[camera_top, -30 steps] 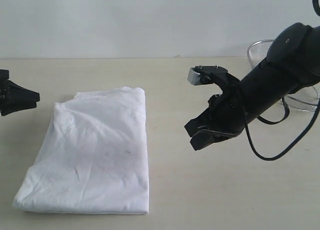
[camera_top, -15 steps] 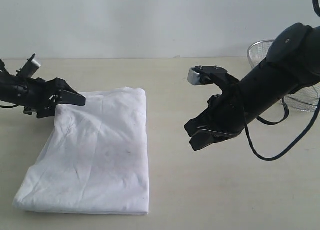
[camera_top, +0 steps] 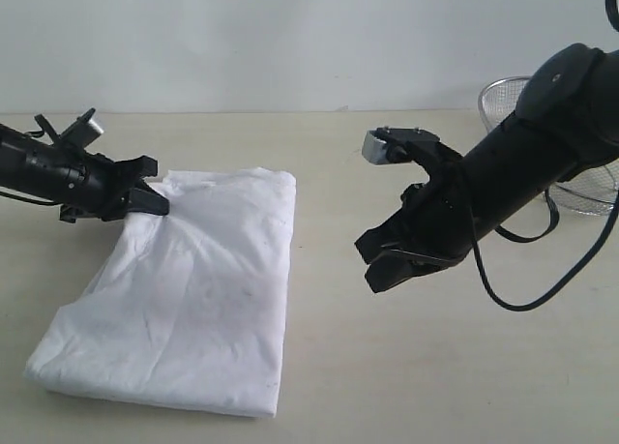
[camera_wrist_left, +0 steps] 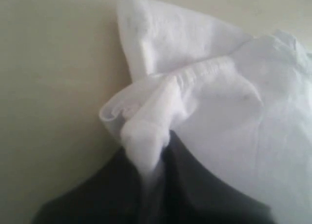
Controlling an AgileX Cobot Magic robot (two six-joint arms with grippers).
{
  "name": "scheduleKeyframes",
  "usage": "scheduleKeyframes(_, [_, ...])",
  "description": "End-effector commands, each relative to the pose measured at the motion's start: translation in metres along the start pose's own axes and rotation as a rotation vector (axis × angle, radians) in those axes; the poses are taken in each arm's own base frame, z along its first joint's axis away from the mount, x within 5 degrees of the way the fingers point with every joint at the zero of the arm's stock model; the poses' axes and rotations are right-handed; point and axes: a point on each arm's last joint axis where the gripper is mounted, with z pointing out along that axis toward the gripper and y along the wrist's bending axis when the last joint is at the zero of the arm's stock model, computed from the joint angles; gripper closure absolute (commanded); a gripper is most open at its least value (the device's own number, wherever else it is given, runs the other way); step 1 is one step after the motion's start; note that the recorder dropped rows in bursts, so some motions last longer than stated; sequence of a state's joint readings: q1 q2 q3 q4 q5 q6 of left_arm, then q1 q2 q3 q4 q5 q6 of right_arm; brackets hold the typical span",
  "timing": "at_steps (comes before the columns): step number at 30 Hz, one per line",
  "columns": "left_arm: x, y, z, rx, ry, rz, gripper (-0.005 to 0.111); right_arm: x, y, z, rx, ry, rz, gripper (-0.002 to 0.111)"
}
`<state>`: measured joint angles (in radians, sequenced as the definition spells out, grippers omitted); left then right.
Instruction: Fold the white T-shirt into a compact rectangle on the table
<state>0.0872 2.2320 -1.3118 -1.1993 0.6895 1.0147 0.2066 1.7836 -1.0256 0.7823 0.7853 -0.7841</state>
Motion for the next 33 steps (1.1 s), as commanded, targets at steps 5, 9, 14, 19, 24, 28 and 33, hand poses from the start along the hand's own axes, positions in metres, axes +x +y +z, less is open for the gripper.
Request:
scheduleKeyframes(5, [-0.030,0.011,0.000,-0.158,-0.162,0.013,0.102,0.000,-0.001,-0.003,-0.005,-0.010,0.004,0.108])
scheduleKeyframes(9, [-0.058,0.010,-0.012,-0.210,-0.276,0.043,0.102,-0.002,-0.002,-0.003,0.015,-0.030,0.004,0.108])
scheduleKeyframes(14, [-0.096,-0.001,-0.036,-0.176,-0.388,0.095,0.102,-0.003,-0.004,-0.003,0.030,-0.044,0.002,0.108])
scheduleKeyframes(19, [-0.120,-0.005,-0.047,-0.179,-0.446,0.153,0.102,-0.004,-0.005,-0.003,0.040,-0.054,0.002,0.108])
scheduleKeyframes(24, [-0.121,0.009,-0.026,-0.162,-0.371,0.095,0.102,-0.004,-0.005,-0.003,0.040,-0.054,-0.002,0.108])
scheduleKeyframes(28, [-0.122,0.018,-0.011,-0.144,-0.343,0.082,0.102,-0.004,-0.005,-0.003,0.040,-0.054,-0.006,0.108])
scheduleKeyframes(33, [-0.126,0.019,-0.008,-0.135,-0.346,0.079,0.102,-0.004,-0.005,-0.003,0.040,-0.054,-0.006,0.108])
